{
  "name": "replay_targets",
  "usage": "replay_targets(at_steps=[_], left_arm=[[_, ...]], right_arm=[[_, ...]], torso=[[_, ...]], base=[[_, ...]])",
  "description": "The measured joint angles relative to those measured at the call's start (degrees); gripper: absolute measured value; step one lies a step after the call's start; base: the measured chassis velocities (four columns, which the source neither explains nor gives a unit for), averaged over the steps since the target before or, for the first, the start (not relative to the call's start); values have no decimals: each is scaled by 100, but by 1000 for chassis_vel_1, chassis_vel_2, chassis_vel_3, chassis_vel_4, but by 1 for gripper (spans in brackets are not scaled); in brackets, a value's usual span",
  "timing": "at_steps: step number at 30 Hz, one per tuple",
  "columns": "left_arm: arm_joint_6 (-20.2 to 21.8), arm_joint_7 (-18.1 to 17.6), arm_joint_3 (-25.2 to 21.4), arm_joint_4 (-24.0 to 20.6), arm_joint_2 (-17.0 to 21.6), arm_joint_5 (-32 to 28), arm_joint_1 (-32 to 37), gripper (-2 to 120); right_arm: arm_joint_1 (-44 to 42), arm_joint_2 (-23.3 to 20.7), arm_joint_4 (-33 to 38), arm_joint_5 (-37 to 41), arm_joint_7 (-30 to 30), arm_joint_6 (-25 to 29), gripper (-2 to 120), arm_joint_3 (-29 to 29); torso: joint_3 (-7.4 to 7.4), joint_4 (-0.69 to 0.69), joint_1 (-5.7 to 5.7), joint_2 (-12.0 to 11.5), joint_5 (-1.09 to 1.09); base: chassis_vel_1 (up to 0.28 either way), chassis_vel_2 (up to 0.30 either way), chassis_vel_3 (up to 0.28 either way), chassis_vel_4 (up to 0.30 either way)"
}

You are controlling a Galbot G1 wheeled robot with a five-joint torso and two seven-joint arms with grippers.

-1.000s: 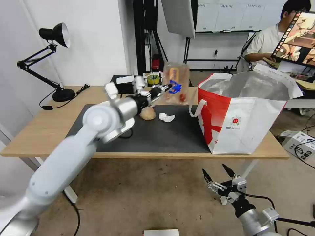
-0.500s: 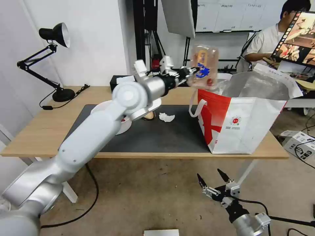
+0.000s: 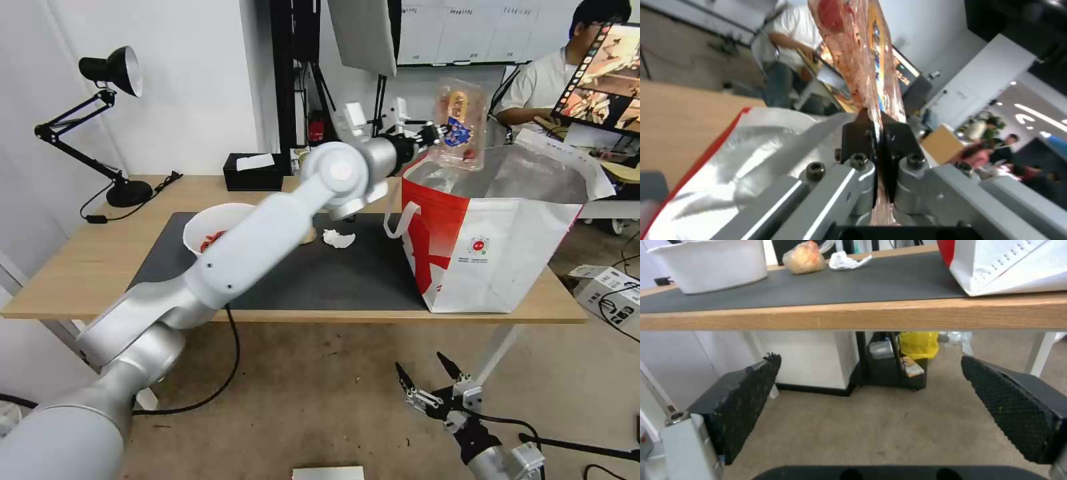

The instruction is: Pick up the trash from the table and place it into the takeout bag.

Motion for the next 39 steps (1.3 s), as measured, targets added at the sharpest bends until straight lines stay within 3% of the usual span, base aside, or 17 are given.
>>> replay_targets(at_steps=[6, 10, 12, 23, 26, 28, 39], left_arm=[[-244, 369, 506, 292, -17, 938, -22, 0], [-244, 478, 622, 298, 51, 1138, -21, 0], [-244, 749, 806, 305, 176, 1463, -22, 0], [-232, 1067, 852, 161, 292, 1207, -40, 1], [-215, 1158, 869, 66, 345, 1078, -43, 7], [-206, 1242, 889, -1, 365, 943, -42, 20], [-207, 1235, 850, -87, 392, 680, -6, 57]], right_arm=[[18, -12, -51, 48, 60, 9, 100, -10], [18, -25, -62, 61, 74, 9, 100, -13], [50, -53, -99, 76, 84, 9, 100, -22], [149, -194, -183, 204, 116, -8, 100, -104], [175, -209, -188, 211, 114, -10, 100, -120], [217, -213, -201, 215, 107, -16, 100, -179], [262, -210, -234, 219, 102, -26, 100, -229]], torso=[[0, 0, 0, 0, -1], [0, 0, 0, 0, -1], [0, 2, 0, 0, -1], [0, 0, 0, 0, -1], [0, 1, 0, 0, -1], [0, 1, 0, 0, -2], [0, 0, 0, 0, -1]], base=[[0, 0, 0, 0], [0, 0, 0, 0], [0, 0, 0, 0], [0, 0, 0, 0], [0, 0, 0, 0], [0, 0, 0, 0], [0, 0, 0, 0]])
